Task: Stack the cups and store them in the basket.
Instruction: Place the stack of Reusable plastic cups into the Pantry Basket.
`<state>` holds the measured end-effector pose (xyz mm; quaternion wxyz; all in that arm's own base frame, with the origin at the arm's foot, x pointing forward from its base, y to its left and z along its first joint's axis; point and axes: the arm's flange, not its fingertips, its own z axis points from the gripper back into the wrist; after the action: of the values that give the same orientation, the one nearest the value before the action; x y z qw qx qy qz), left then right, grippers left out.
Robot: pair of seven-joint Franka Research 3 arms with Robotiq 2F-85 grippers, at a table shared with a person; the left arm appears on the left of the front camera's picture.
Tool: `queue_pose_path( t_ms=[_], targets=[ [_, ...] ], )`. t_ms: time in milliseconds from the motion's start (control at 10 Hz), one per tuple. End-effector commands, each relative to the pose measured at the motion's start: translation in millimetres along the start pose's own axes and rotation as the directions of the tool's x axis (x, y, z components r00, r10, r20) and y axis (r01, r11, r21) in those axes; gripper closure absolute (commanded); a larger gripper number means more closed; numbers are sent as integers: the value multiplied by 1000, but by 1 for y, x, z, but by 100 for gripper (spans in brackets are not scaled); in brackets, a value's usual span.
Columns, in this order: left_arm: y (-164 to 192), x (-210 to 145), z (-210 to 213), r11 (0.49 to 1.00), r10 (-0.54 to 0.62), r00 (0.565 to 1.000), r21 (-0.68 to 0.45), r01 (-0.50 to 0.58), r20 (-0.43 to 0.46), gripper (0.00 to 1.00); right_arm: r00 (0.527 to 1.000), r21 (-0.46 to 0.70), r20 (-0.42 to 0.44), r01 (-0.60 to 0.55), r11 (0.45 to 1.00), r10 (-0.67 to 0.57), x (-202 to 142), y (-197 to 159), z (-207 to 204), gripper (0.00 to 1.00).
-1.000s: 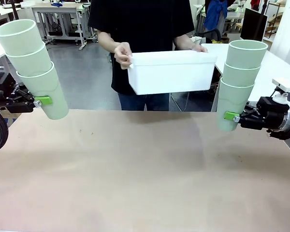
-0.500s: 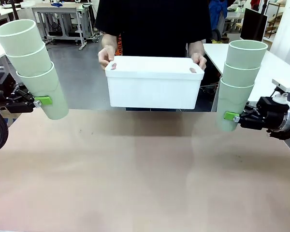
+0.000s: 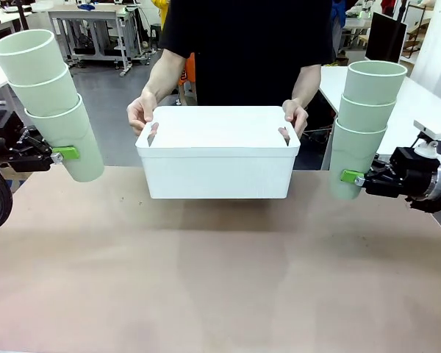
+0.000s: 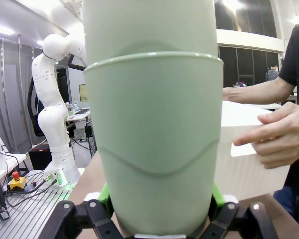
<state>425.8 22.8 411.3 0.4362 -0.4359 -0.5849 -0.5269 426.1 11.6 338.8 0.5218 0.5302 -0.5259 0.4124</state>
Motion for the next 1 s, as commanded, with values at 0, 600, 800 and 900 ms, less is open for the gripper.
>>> queue_pose_path(
  t_ms=[0, 600, 800, 900],
  targets=[
    [1, 5, 0, 1000, -13, 1000, -8, 13, 15, 14, 1000, -15, 12, -21, 1000, 21, 4, -1, -3, 17],
    [1, 5, 0, 1000, -13, 1000, -8, 13, 15, 14, 1000, -15, 12, -21, 1000, 21, 4, -1, -3, 17],
    [1, 5, 0, 1000, -13, 1000, -8, 13, 15, 14, 1000, -15, 12, -21, 1000, 21, 4, -1, -3, 17],
    [1, 5, 0, 1000, -13, 1000, -8, 13, 15, 14, 1000, -15, 12, -21, 1000, 21, 4, -1, -3, 17]
  ],
)
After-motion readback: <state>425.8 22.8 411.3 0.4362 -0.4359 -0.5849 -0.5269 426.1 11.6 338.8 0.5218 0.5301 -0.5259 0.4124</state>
